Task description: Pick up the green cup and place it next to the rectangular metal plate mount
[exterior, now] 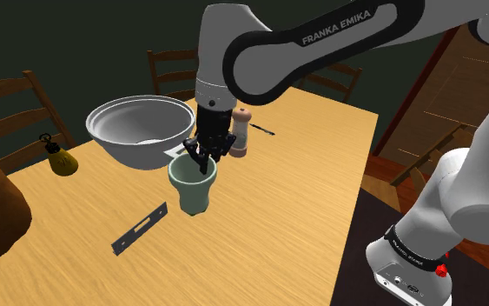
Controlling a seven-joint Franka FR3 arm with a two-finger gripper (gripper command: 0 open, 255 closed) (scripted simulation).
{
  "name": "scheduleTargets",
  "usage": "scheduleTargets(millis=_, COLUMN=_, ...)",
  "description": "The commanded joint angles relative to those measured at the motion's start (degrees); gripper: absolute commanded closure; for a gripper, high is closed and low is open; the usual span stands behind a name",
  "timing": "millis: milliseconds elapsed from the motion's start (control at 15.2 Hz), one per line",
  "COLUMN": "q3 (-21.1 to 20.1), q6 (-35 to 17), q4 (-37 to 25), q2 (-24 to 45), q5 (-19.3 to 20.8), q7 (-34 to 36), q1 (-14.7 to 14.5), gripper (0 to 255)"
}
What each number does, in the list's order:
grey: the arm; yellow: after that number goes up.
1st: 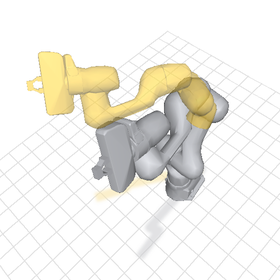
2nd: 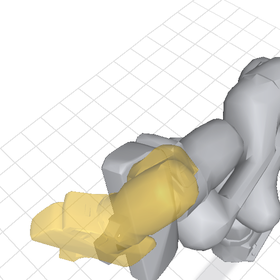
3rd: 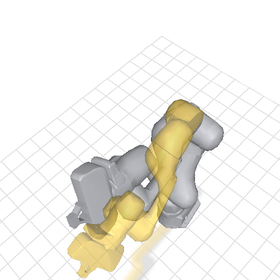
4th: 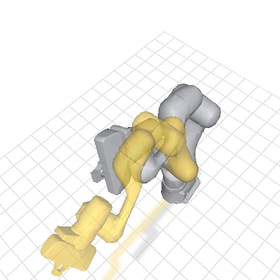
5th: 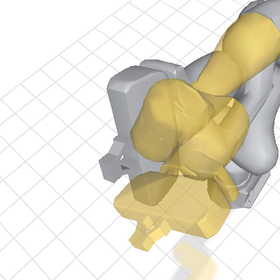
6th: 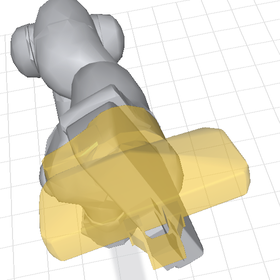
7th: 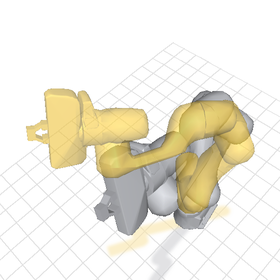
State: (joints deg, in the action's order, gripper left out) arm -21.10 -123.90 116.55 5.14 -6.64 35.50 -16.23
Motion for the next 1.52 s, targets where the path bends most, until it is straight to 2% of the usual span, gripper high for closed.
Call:
scheduleTargets(millis=0, q3=-0.02, q6=-1.53, q4=0.92, q2=0.56, q5=0.15, q7=0.01, q1=-0.08, gripper=255)
scheduleTargets(millis=198, q3=0.00, q6=-3.89, q4=2.15, q2=1.76, q5=0.49, q7=0.04, q1=-0.19, gripper=255)
scheduleTargets(millis=726, q3=0.00, q6=-3.89, q4=2.15, q2=1.76, q5=0.49, q7=0.04, q1=-0.20, gripper=255)
scheduleTargets(millis=792, q3=0.00, q6=-3.89, q4=2.14, q2=1.76, q5=0.49, q7=0.05, q1=-0.20, gripper=0)
scheduleTargets(millis=1122, q3=0.00, q6=-3.90, q4=2.16, q2=1.76, q5=0.49, q7=0.04, q1=-0.20, gripper=0)
scheduleTargets(millis=1386, q3=0.28, q6=2.97, q4=-1.27, q2=-1.77, q5=-0.57, q7=-0.75, q1=0.53, gripper=0)
scheduleTargets(millis=1452, q3=0.29, q6=2.97, q4=-1.27, q2=-1.77, q5=-0.57, q7=-0.75, q1=0.53, gripper=0)
